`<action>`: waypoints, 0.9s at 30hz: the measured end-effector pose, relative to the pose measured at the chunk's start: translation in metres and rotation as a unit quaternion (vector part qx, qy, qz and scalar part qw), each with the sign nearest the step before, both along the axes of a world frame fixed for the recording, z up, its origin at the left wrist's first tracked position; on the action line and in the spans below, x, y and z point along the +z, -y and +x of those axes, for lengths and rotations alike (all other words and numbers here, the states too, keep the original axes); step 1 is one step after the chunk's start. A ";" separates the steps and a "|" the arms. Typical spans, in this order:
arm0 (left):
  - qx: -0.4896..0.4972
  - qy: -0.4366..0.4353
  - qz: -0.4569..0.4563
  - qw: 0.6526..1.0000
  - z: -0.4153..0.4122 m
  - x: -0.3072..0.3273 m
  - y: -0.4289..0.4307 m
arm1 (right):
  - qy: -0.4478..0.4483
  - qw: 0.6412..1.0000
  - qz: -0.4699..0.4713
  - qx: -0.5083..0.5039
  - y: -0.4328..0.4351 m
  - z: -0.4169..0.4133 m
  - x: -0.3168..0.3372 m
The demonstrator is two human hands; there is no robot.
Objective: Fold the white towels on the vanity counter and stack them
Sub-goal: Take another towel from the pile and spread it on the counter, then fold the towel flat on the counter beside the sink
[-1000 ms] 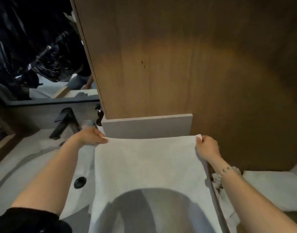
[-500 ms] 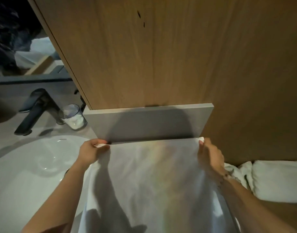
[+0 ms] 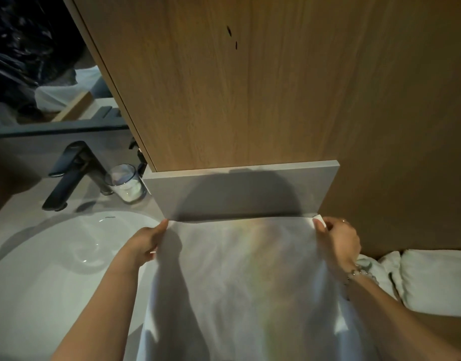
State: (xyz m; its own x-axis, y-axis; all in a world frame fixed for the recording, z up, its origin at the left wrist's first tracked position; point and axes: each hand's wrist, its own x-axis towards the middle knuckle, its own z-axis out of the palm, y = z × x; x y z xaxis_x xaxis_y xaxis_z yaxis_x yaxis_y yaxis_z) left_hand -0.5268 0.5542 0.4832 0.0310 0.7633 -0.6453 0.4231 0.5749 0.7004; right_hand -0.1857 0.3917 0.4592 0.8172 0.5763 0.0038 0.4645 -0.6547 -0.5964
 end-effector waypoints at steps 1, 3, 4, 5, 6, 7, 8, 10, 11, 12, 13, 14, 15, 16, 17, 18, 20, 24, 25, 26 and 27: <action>-0.001 0.003 0.005 1.000 0.001 -0.001 0.001 | -0.018 1.000 0.015 -0.009 -0.001 0.000 0.000; 0.017 0.008 0.024 1.000 0.003 -0.002 0.002 | -0.058 0.997 0.045 -0.031 -0.002 0.000 -0.001; 0.029 0.007 0.042 0.999 0.005 -0.002 0.001 | -0.072 0.995 0.053 -0.038 -0.003 0.000 -0.001; 0.038 0.001 0.063 0.997 0.007 -0.003 -0.001 | -0.080 0.994 0.056 -0.042 -0.004 0.000 -0.001; 0.052 -0.010 0.087 0.995 0.009 -0.005 -0.002 | -0.082 0.994 0.055 -0.043 -0.007 0.000 0.000; 0.068 -0.021 0.109 0.991 0.012 -0.005 -0.002 | -0.079 0.995 0.050 -0.044 -0.009 0.000 0.001; 0.086 -0.028 0.125 0.988 0.014 -0.006 -0.002 | -0.071 0.996 0.044 -0.044 -0.012 0.000 0.001; 0.120 -0.031 0.152 0.981 0.018 -0.012 0.000 | -0.041 0.998 0.024 -0.039 -0.016 -0.003 0.002; 0.126 -0.041 0.176 0.975 0.019 -0.015 0.003 | -0.019 0.999 0.018 -0.033 -0.018 -0.005 0.000; 0.122 -0.067 0.201 0.970 0.020 -0.018 0.004 | 0.008 0.999 0.017 -0.029 -0.019 -0.007 -0.002; 0.113 -0.100 0.222 0.963 0.020 -0.020 0.006 | 0.031 0.999 0.022 -0.027 -0.019 -0.009 -0.004; 0.110 -0.127 0.235 0.958 0.020 -0.023 0.008 | 0.047 0.998 0.026 -0.024 -0.018 -0.010 -0.005; 0.112 -0.142 0.243 0.953 0.021 -0.025 0.010 | 0.053 0.998 0.025 -0.018 -0.018 -0.010 -0.005; 0.117 -0.150 0.244 0.951 0.023 -0.027 0.012 | 0.058 0.998 0.022 -0.008 -0.018 -0.009 -0.005; 0.122 -0.154 0.247 0.949 0.024 -0.030 0.013 | 0.060 0.998 0.018 0.001 -0.018 -0.008 -0.005; 0.123 -0.159 0.251 0.947 0.025 -0.033 0.014 | 0.061 0.998 0.013 0.007 -0.017 -0.006 -0.004; 0.108 -0.176 0.255 0.945 0.026 -0.034 0.013 | 0.062 0.998 0.013 0.014 -0.018 -0.005 -0.005; 0.086 -0.272 0.282 0.916 0.023 -0.023 0.021 | 0.066 0.998 0.013 0.009 -0.018 -0.004 -0.004; 0.075 -0.306 0.323 0.892 0.023 -0.018 0.029 | 0.085 0.996 0.011 -0.003 -0.017 -0.006 -0.003; 0.046 -0.326 0.380 0.865 0.025 -0.016 0.039 | 0.115 0.993 0.013 -0.006 -0.016 -0.009 -0.002; 0.000 -0.336 0.436 0.835 0.029 -0.014 0.051 | 0.147 0.989 0.024 0.008 -0.014 -0.017 -0.001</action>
State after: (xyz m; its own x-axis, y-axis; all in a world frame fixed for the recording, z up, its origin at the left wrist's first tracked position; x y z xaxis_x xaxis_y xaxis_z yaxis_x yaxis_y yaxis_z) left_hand -0.4976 0.5030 0.4695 -0.1140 0.9523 0.2832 0.8892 -0.0293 0.4565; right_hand -0.2026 0.4061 0.4586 0.7679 0.5822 0.2672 0.6320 -0.6203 -0.4645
